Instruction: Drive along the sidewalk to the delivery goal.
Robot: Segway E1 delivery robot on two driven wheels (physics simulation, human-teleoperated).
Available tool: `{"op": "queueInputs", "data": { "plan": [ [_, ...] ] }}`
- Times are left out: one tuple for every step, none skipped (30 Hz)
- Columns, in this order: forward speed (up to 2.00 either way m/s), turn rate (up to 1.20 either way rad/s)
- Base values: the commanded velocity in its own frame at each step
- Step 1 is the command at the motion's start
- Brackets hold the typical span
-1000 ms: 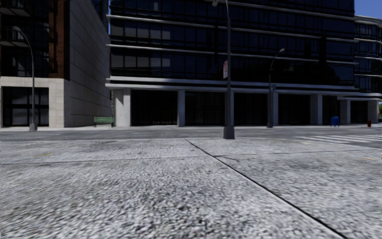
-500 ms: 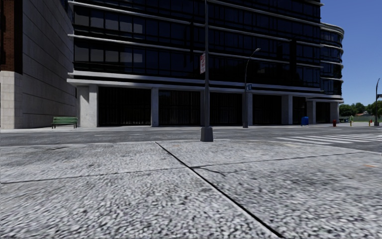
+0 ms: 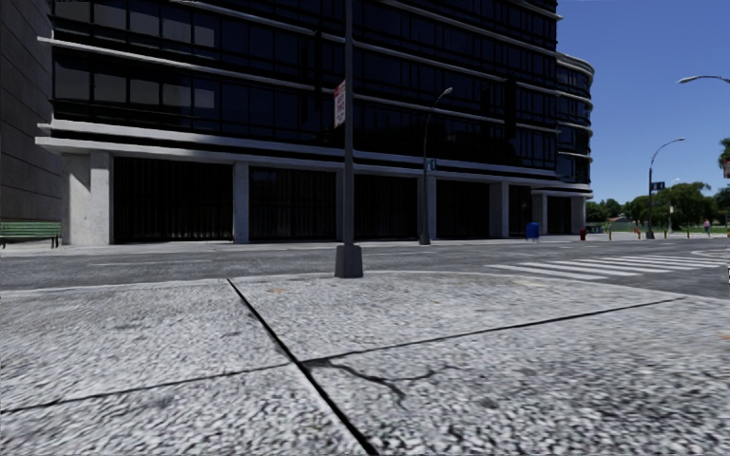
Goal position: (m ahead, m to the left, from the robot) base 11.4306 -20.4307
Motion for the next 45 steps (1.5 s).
{"op": "queueInputs", "data": {
  "plan": [
    [2.0,-0.38],
    [2.0,-0.38],
    [2.0,-0.38],
    [2.0,-0.38],
    [2.0,-0.38],
    [2.0,-0.38],
    [2.0,-0.38],
    [2.0,-0.38],
    [2.0,-0.38],
    [2.0,-0.38],
    [2.0,-0.38],
    [2.0,-0.38],
    [2.0,-0.38],
    [2.0,-0.38],
    [2.0,-0.38],
    [2.0,-0.38],
    [2.0,-0.28],
    [2.0,-0.28],
    [2.0,-0.19],
    [2.0,-0.16],
    [2.0,-0.15],
    [2.0,-0.15],
    [2.0,-0.15],
    [2.0,-0.15],
    [2.0,-0.15],
    [2.0,-0.15],
    [2.0,-0.15],
    [2.0,-0.15],
    [2.0,-0.15],
    [2.0,-0.15],
    [2.0,-0.15],
    [2.0,-0.15],
    [2.0,-0.15],
    [2.0,-0.15],
    [2.0,-0.15],
    [2.0,-0.15],
    [2.0,-0.15],
    [2.0,-0.15],
    [2.0,-0.24],
    [2.0,-0.24],
    [2.0,-0.24],
    [2.0,-0.24],
    [2.0,-0.24],
    [2.0,-0.24],
    [2.0,-0.24]
  ]
}}
